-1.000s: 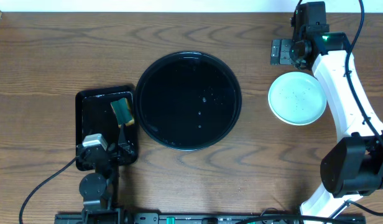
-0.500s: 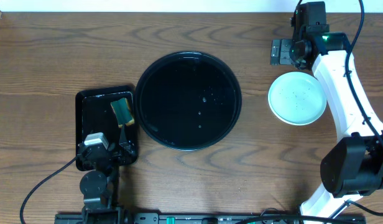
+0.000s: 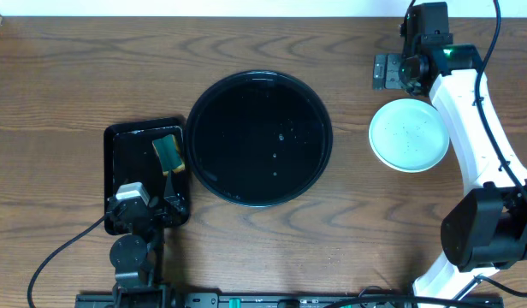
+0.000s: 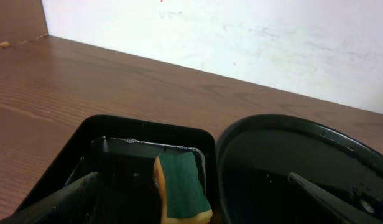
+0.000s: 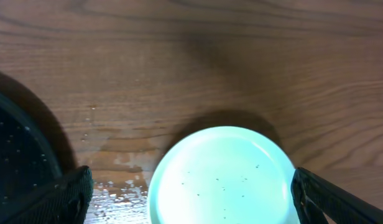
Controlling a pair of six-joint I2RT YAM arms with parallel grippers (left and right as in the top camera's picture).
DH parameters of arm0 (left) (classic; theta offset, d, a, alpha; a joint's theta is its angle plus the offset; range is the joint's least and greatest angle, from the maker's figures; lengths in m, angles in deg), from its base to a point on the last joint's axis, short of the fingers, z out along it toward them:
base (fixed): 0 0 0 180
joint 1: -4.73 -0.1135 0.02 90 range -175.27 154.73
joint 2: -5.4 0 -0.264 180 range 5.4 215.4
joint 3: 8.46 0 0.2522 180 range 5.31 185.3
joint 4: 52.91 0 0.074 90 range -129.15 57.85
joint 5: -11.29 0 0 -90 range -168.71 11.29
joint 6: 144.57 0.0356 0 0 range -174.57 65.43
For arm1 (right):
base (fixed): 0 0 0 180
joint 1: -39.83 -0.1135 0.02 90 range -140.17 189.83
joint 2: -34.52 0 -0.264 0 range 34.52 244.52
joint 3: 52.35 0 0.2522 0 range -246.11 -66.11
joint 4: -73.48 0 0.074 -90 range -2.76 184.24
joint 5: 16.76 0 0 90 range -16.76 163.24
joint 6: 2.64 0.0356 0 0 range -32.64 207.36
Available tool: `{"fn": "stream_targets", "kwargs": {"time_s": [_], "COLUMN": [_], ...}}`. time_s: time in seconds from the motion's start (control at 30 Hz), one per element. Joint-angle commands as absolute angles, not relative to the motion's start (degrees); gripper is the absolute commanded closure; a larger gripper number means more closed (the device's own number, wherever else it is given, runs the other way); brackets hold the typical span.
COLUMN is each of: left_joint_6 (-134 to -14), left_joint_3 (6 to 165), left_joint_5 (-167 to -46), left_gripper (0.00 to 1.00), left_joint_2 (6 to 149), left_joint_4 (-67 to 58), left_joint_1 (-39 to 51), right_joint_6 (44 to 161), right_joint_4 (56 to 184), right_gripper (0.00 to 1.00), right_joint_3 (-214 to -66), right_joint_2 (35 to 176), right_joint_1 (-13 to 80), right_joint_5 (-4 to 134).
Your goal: Clean dirty plates on tray and stack at the side
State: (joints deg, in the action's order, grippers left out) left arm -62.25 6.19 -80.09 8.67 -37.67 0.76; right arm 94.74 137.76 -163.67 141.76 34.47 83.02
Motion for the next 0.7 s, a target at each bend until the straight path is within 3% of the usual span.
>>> {"fn": "stream_targets", "kwargs": {"time_s": [0.0, 0.23, 0.67], "left_joint_6": [-61.72, -61.72, -61.72], "left_joint_3": [5.53, 5.53, 5.53], "left_joint_5": [-79.15, -79.15, -79.15], "left_gripper": [0.09, 0.09, 0.09], "left_joint_2": [8.69, 8.69, 8.69], "left_joint_4": [-34.94, -34.94, -34.94], "left_joint_1": [0.94, 0.94, 0.94], "right_joint_6": [93.01, 91.35, 91.59], "right_joint_4": [137.81, 137.13, 136.91], "right_gripper": [0.01, 0.01, 0.01], "right_joint_3": [-164.68, -164.68, -162.58], "right_joint_2": [140.58, 135.03, 106.77], "right_joint_1": [34.18, 33.77, 32.46], "right_joint_5": [85.01, 85.4, 82.45]}}
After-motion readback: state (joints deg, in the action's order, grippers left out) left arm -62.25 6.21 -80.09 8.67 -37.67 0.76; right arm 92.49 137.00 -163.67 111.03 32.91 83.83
